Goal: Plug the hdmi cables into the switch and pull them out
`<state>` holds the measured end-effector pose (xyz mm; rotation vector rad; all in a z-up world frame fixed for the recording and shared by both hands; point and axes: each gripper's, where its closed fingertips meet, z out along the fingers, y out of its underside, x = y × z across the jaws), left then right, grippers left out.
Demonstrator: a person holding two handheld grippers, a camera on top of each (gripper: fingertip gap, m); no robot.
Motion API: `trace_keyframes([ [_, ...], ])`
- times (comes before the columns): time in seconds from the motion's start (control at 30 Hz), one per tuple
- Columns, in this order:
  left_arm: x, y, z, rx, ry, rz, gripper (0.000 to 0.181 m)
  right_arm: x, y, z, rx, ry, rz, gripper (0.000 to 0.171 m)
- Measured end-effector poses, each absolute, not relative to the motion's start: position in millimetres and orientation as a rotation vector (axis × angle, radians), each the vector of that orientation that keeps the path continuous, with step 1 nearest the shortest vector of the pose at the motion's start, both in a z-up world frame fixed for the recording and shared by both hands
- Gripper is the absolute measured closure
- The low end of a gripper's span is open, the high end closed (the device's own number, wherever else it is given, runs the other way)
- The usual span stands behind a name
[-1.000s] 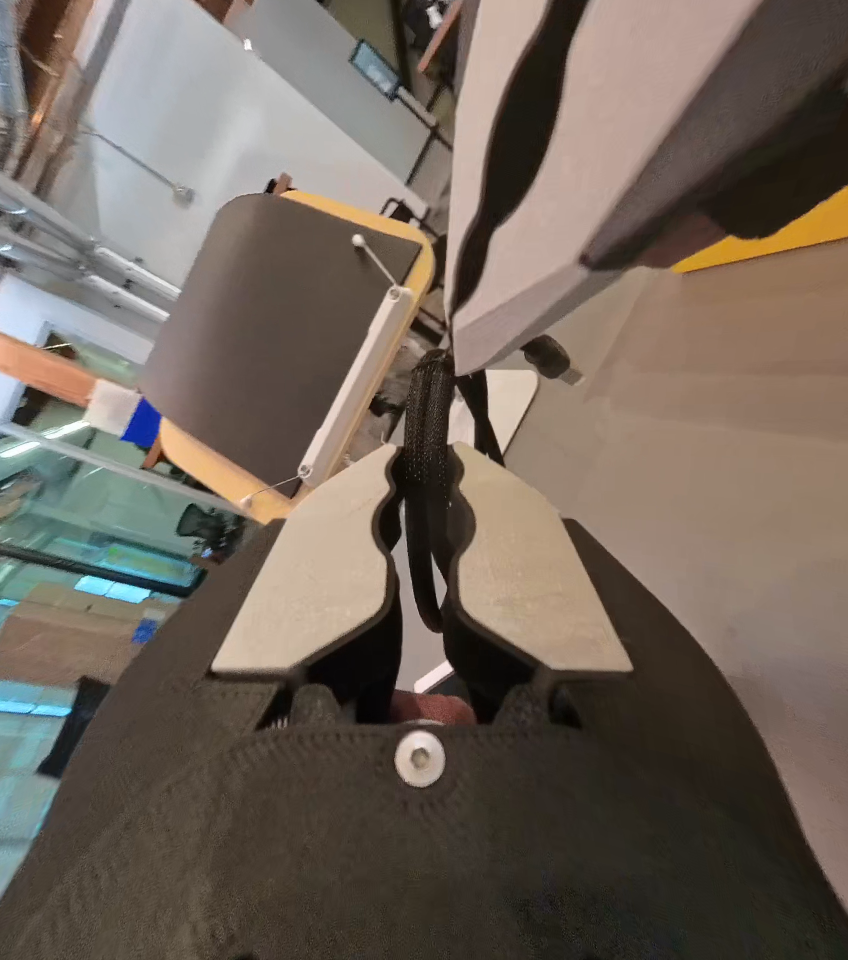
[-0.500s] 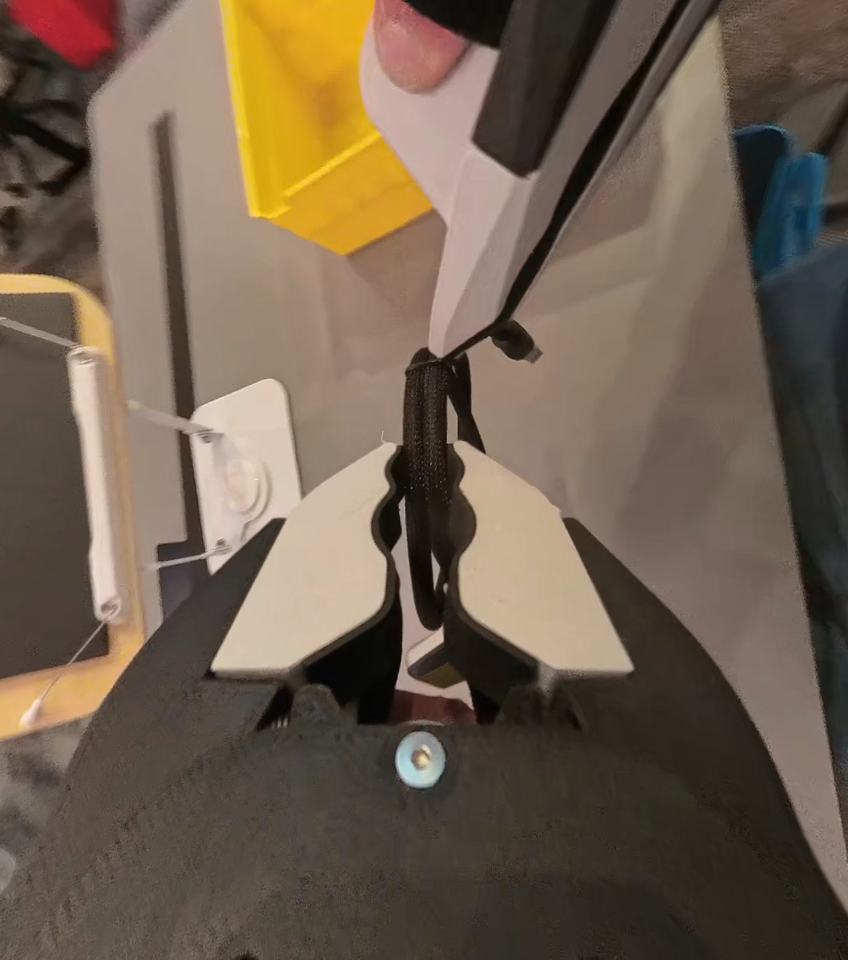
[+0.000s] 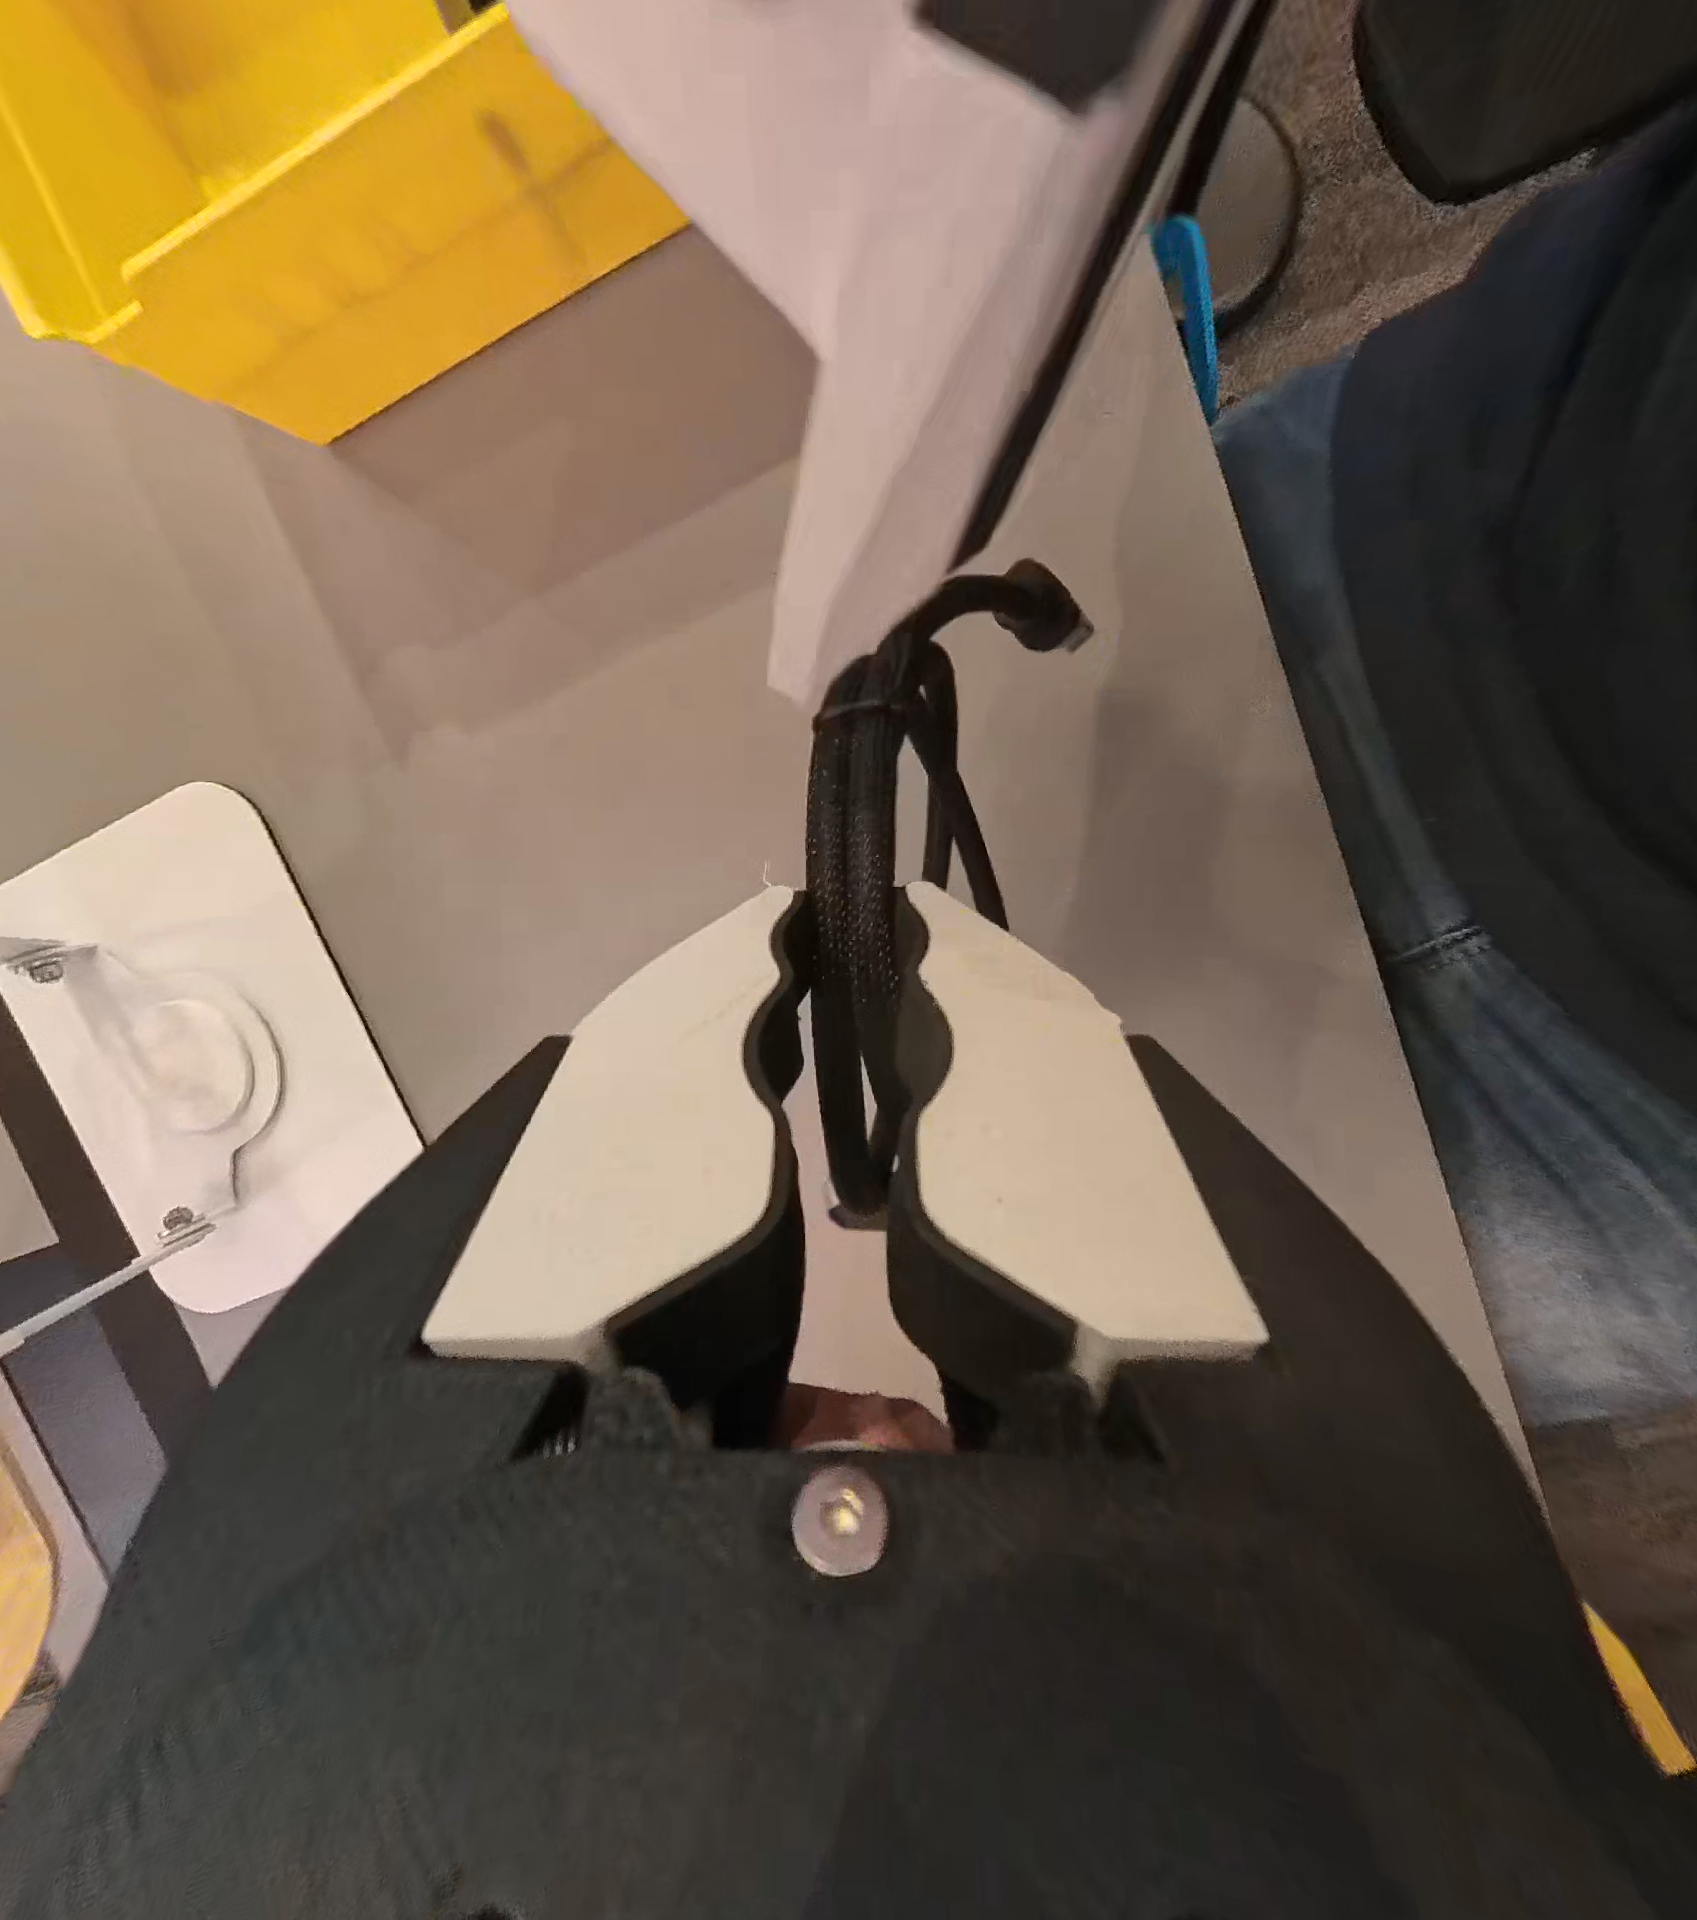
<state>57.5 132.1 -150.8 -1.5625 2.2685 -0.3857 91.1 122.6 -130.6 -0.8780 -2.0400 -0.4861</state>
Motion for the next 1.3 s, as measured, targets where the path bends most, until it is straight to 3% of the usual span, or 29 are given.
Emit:
trace_keyframes([
  [0.03, 57, 133, -152, -1.569, 2.248, -0.394, 0.168, 93, 122, -127, -0.958, -2.004, -0.392, 0.142],
  [0.13, 56, 141, -152, -1.590, 2.144, -0.416, 0.168, 106, 126, -131, -1.272, -1.884, -0.122, 0.127],
  [0.23, 58, 147, -143, -1.572, 2.020, -0.483, 0.168, 105, 124, -146, -1.523, -1.729, 0.257, 0.095],
  [0.27, 58, 146, -140, -1.559, 1.996, -0.508, 0.168, 100, 122, -150, -1.551, -1.682, 0.369, 0.093],
  [0.33, 60, 142, -137, -1.534, 1.977, -0.547, 0.168, 89, 121, -155, -1.587, -1.608, 0.514, 0.097],
  [0.37, 61, 139, -138, -1.523, 1.983, -0.565, 0.168, 84, 122, -155, -1.596, -1.574, 0.563, 0.107],
  [0.47, 64, 130, -140, -1.489, 2.018, -0.591, 0.168, 75, 123, -161, -1.645, -1.543, 0.669, 0.154],
  [0.57, 64, 134, -135, -1.487, 1.955, -0.575, 0.166, 73, 132, -153, -1.657, -1.409, 0.784, 0.159],
  [0.8, 50, 166, -110, -1.544, 1.504, -0.322, 0.130, 84, 157, -149, -1.735, -0.992, 1.020, 0.162],
  [1.0, 47, 176, -154, -1.638, 1.255, 0.024, 0.115, 87, 161, -147, -1.703, -0.775, 1.140, 0.162],
  [1.23, 44, 198, -169, -1.599, 0.911, 0.191, 0.128, 66, 138, -138, -1.641, -0.688, 1.335, 0.163],
  [1.3, 42, 196, -163, -1.549, 0.854, 0.166, 0.153, 63, 134, -140, -1.635, -0.654, 1.360, 0.163],
])
